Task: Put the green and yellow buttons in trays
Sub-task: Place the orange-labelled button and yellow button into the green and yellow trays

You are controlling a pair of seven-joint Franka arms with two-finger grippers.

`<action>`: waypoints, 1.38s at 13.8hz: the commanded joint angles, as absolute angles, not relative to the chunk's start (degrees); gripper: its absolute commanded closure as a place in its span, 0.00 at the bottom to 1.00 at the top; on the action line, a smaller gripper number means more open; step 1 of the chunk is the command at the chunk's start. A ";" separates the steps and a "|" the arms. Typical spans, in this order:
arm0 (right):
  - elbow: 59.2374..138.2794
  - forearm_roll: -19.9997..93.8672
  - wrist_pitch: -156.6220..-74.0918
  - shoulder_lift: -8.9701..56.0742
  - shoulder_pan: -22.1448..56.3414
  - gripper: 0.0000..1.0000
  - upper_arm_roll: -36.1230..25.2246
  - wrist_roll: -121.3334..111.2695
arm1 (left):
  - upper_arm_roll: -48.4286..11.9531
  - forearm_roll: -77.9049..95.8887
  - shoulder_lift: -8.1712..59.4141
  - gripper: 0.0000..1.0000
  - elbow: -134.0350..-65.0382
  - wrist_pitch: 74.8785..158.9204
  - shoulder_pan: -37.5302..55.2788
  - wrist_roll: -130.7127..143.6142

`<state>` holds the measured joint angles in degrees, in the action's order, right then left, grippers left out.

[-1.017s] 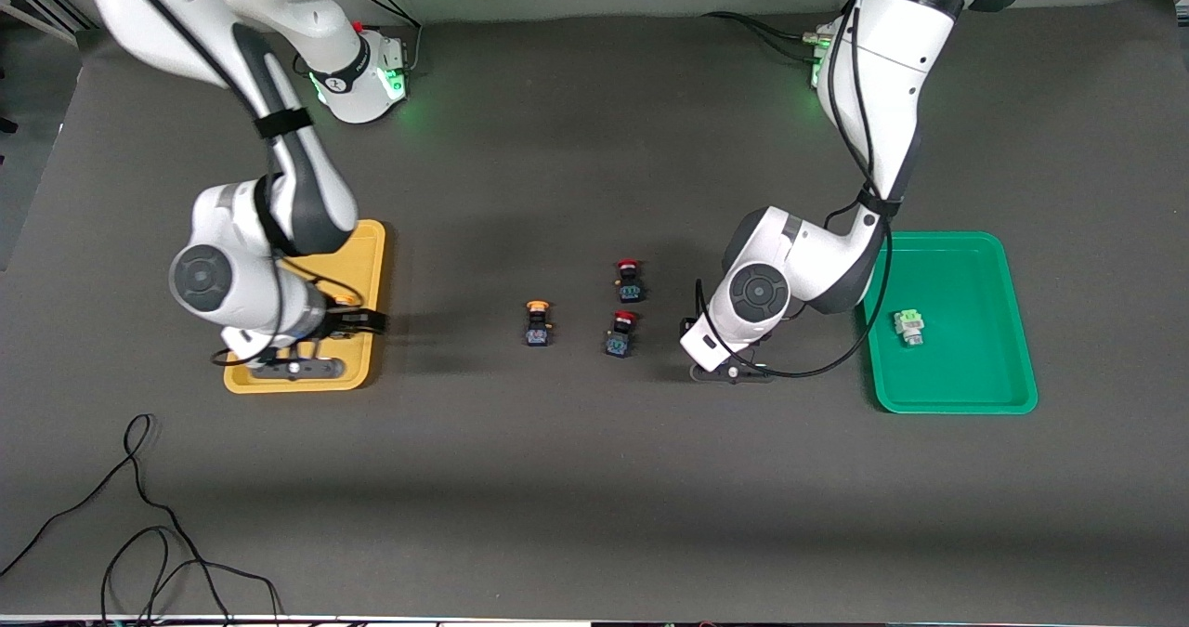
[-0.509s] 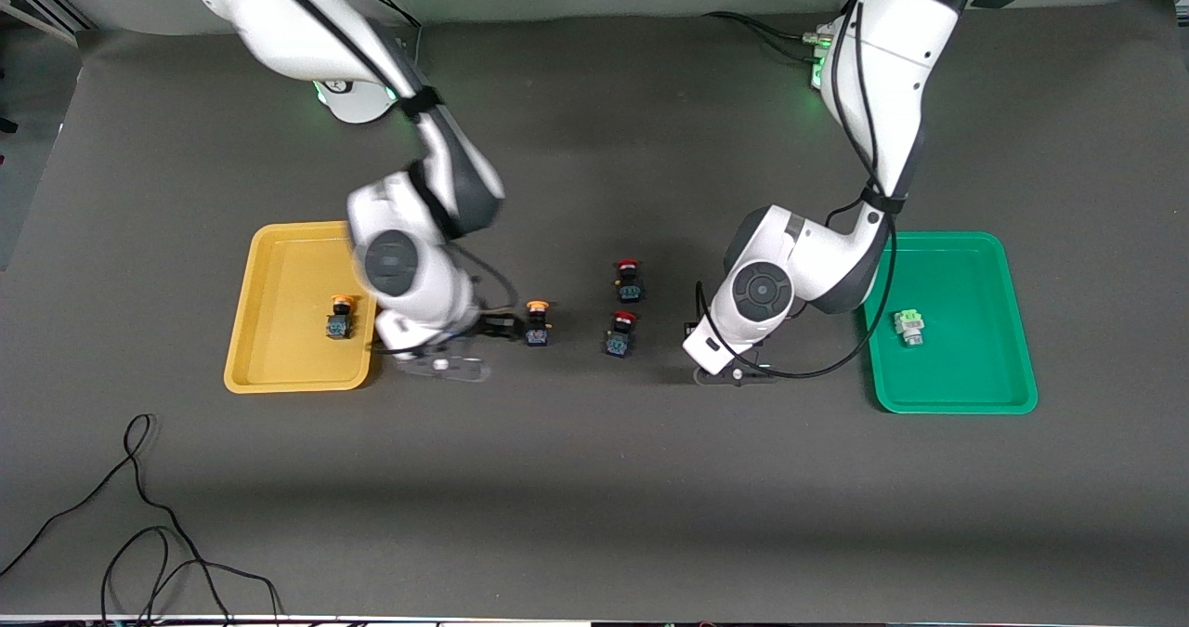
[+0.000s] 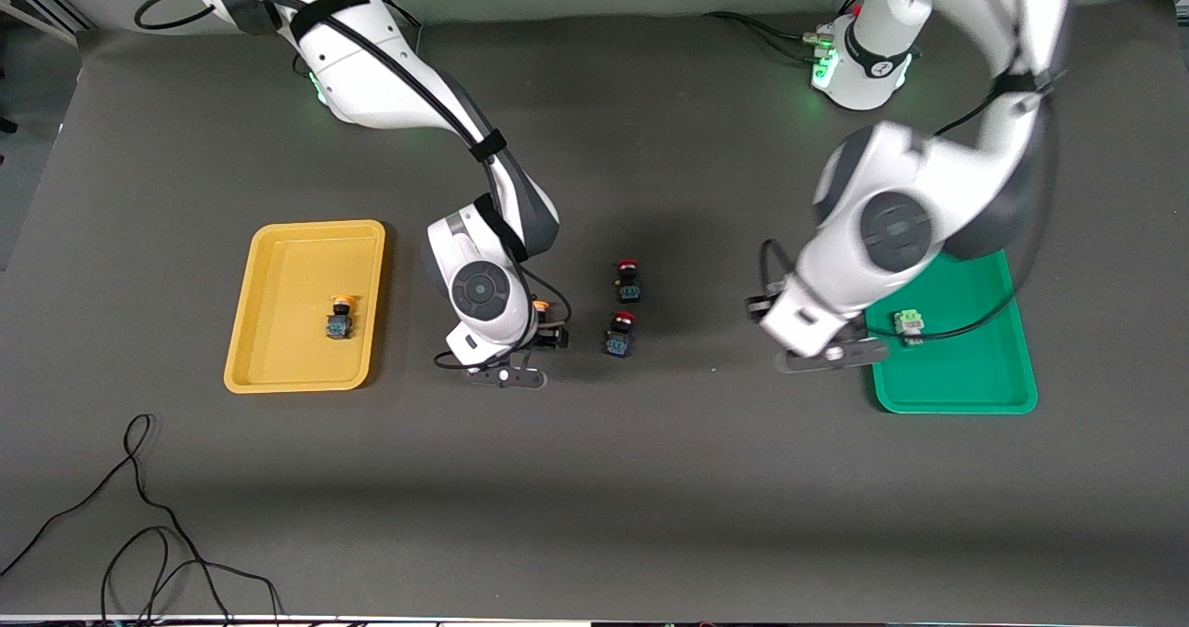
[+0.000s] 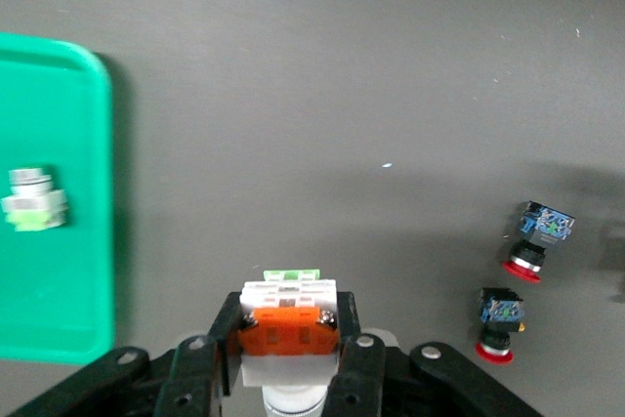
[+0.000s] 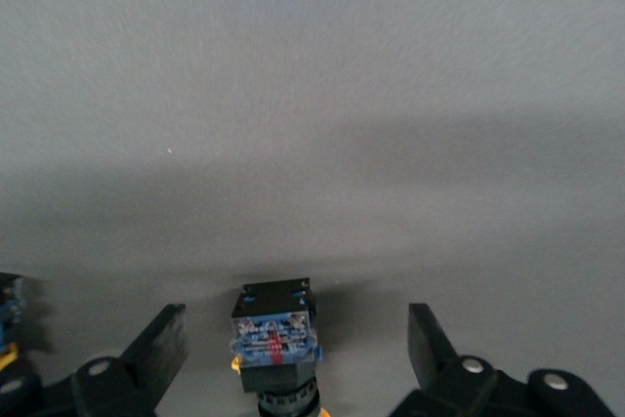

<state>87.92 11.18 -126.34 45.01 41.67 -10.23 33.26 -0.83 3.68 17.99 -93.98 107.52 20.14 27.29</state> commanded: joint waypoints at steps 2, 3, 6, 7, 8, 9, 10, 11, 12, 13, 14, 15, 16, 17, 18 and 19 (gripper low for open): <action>89.20 12.04 -130.59 47.55 44.47 0.01 -10.99 33.93 | -0.79 4.31 15.82 0.71 -95.54 101.88 11.98 17.44; 89.56 12.04 -130.69 47.55 44.65 0.05 -10.99 33.84 | -0.70 3.61 15.82 0.71 -95.54 100.91 9.43 15.58; 89.82 10.99 -130.52 46.76 44.56 0.80 -11.07 31.91 | -0.70 0.54 16.26 0.71 -97.11 102.20 1.96 7.33; 89.82 10.99 -130.43 46.50 44.30 1.00 -11.25 31.82 | -0.70 -1.13 16.61 0.71 -98.42 104.48 0.02 4.42; 89.82 10.99 -130.08 45.54 44.30 1.00 -11.42 31.99 | -0.70 -1.40 16.70 0.71 -100.53 107.81 -2.09 2.13; 89.82 11.07 -129.73 44.57 43.95 1.00 -11.51 31.99 | -0.70 -1.41 16.87 0.71 -103.24 111.84 -3.68 -0.33; 89.82 11.16 -127.99 43.17 43.77 1.00 -11.60 31.99 | -0.62 -1.67 17.31 0.71 -106.14 115.89 -4.56 -2.18; 89.74 11.08 -125.10 41.76 43.25 1.00 -12.47 31.82 | -0.70 -2.02 17.23 0.71 -109.57 120.10 -5.70 -3.59; 89.65 11.07 -122.55 39.83 42.29 1.00 -13.09 30.16 | -0.70 -2.11 17.31 0.71 -112.21 123.45 -5.89 -3.95; 89.65 11.25 -119.65 37.38 40.27 1.00 -13.18 26.23 | -0.62 -2.28 18.10 0.71 -114.76 127.14 -5.89 -3.96; 89.56 11.34 -115.88 35.18 38.17 1.00 -13.18 22.54 | -0.62 -2.72 18.98 0.71 -116.87 130.92 -6.06 -4.04; 89.65 11.34 -111.84 32.46 36.14 1.00 -13.27 17.80 | -0.62 -3.25 20.46 0.71 -118.81 134.52 -6.24 -4.04; 89.74 11.34 -108.49 30.00 33.51 1.00 -13.36 13.06 | -0.62 -3.77 21.96 0.71 -119.79 137.52 -6.76 -4.04; 89.82 11.08 -105.06 27.88 31.57 1.00 -13.36 10.75 | -0.62 -4.13 23.45 0.71 -120.58 140.07 -7.46 -4.04; 90.09 10.55 -102.51 25.95 30.16 1.00 -14.32 8.29 | -0.62 -4.65 24.16 0.70 -120.93 141.49 -8.08 -4.04; 90.61 10.02 -100.74 24.45 30.06 1.00 -16.59 4.17 | -0.62 -4.75 24.43 0.67 -120.94 141.50 -8.09 -4.04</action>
